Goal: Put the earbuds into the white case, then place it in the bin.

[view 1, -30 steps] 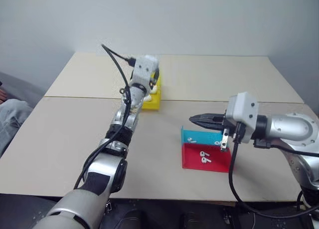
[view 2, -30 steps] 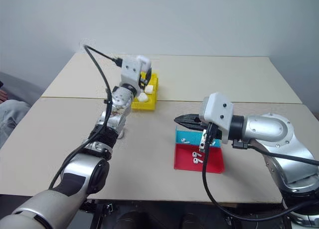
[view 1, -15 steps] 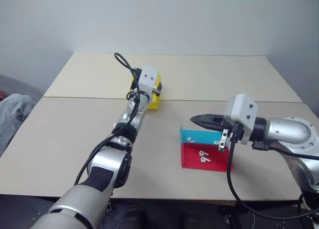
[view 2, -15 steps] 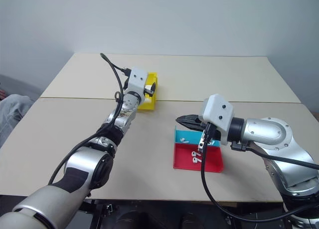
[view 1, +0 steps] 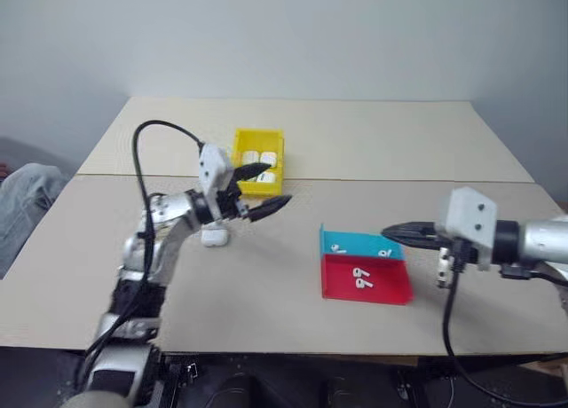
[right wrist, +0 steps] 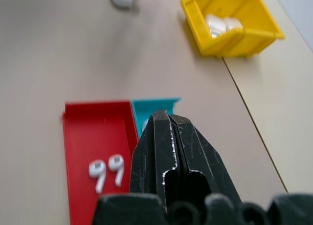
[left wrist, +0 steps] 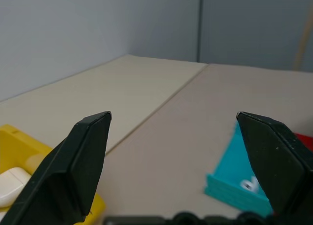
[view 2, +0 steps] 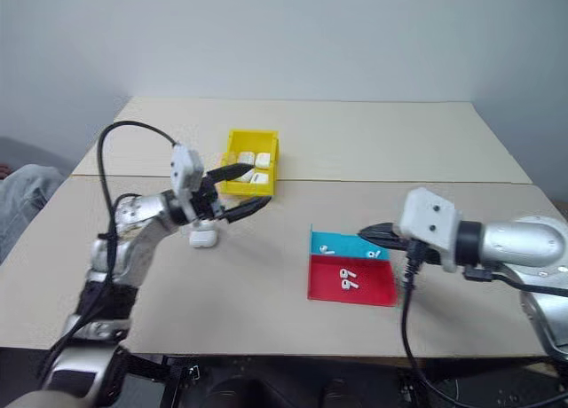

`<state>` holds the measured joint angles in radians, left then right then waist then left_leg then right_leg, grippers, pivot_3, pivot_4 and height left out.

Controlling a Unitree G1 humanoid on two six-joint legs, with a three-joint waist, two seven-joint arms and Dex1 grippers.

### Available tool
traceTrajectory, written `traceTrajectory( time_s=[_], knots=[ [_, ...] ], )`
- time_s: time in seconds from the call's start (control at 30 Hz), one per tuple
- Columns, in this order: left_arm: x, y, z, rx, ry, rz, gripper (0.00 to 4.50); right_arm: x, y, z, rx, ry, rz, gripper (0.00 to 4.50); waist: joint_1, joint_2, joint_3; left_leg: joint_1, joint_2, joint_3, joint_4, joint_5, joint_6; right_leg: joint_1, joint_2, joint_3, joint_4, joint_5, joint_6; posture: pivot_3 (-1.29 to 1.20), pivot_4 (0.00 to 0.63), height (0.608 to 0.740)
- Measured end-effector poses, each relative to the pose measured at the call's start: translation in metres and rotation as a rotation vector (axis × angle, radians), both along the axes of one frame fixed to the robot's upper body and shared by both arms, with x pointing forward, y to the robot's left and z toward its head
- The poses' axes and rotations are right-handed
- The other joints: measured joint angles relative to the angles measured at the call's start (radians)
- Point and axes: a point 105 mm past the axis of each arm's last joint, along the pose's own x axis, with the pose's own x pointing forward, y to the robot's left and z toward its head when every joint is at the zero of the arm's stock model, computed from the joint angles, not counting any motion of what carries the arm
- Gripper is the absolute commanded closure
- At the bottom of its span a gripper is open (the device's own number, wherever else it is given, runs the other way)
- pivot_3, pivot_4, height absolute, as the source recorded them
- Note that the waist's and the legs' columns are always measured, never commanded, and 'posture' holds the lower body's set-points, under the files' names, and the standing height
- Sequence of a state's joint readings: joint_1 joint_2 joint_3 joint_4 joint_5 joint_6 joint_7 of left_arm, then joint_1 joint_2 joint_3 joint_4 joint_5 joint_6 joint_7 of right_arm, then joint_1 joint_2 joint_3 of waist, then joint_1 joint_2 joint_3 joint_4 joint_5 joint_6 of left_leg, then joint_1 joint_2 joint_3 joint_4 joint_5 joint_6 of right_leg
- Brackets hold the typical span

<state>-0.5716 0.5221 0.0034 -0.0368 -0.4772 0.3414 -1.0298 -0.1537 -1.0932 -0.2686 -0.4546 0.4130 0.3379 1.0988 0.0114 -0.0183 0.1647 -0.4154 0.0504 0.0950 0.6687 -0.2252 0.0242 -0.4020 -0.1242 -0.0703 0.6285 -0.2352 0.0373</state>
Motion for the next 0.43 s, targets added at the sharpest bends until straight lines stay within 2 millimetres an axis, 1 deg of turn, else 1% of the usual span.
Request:
traceTrajectory(
  time_s=[0.03, 0.13, 0.17, 0.27, 0.33, 0.43],
  knots=[
    [-0.006, 0.004, -0.001, 0.021, 0.010, -0.020, 0.03, -0.001, -0.007, -0.001, -0.018, 0.001, -0.005, 4.50, 0.001, 0.000, 0.000, 0.000, 0.000, 0.000, 0.000, 0.000, 0.000, 0.000, 0.000, 0.000, 0.000, 0.000, 0.000, 0.00, 0.150, 0.740],
    [-0.039, 0.023, -0.009, 0.145, 0.052, -0.127, 0.03, -0.009, -0.032, -0.005, -0.097, 0.011, 0.001, 4.50, -0.001, 0.000, 0.000, 0.000, 0.001, 0.000, -0.001, 0.000, 0.000, -0.002, 0.000, 0.002, 0.000, -0.001, -0.001, 0.00, 0.150, 0.740],
    [-0.046, 0.030, -0.009, 0.167, 0.069, -0.140, 0.03, -0.011, -0.041, -0.006, -0.118, 0.020, -0.009, 4.50, -0.001, 0.000, 0.000, 0.000, 0.001, 0.000, -0.001, 0.001, -0.001, -0.002, 0.000, 0.003, 0.000, -0.001, -0.001, 0.00, 0.150, 0.740],
    [-0.057, 0.047, -0.009, 0.195, 0.115, -0.142, 0.03, -0.015, -0.053, -0.011, -0.161, 0.022, -0.005, 4.50, -0.001, 0.001, 0.000, 0.002, 0.001, 0.001, -0.001, 0.001, -0.001, -0.001, 0.001, 0.002, 0.001, -0.001, 0.000, 0.00, 0.150, 0.740],
    [-0.060, 0.056, -0.014, 0.205, 0.143, -0.122, 0.03, -0.014, -0.058, -0.012, -0.171, 0.020, -0.016, 4.50, -0.001, 0.001, 0.000, 0.003, 0.001, 0.001, -0.001, 0.000, -0.001, 0.000, 0.001, 0.002, 0.001, -0.001, 0.000, 0.00, 0.150, 0.740],
    [-0.064, 0.062, -0.024, 0.220, 0.197, -0.104, 0.03, -0.014, -0.061, -0.013, -0.171, 0.022, -0.022, 4.50, -0.001, 0.001, 0.000, 0.003, 0.001, 0.000, -0.002, 0.000, -0.001, -0.001, 0.000, 0.003, 0.001, -0.001, 0.000, 0.00, 0.150, 0.740]
  ],
)
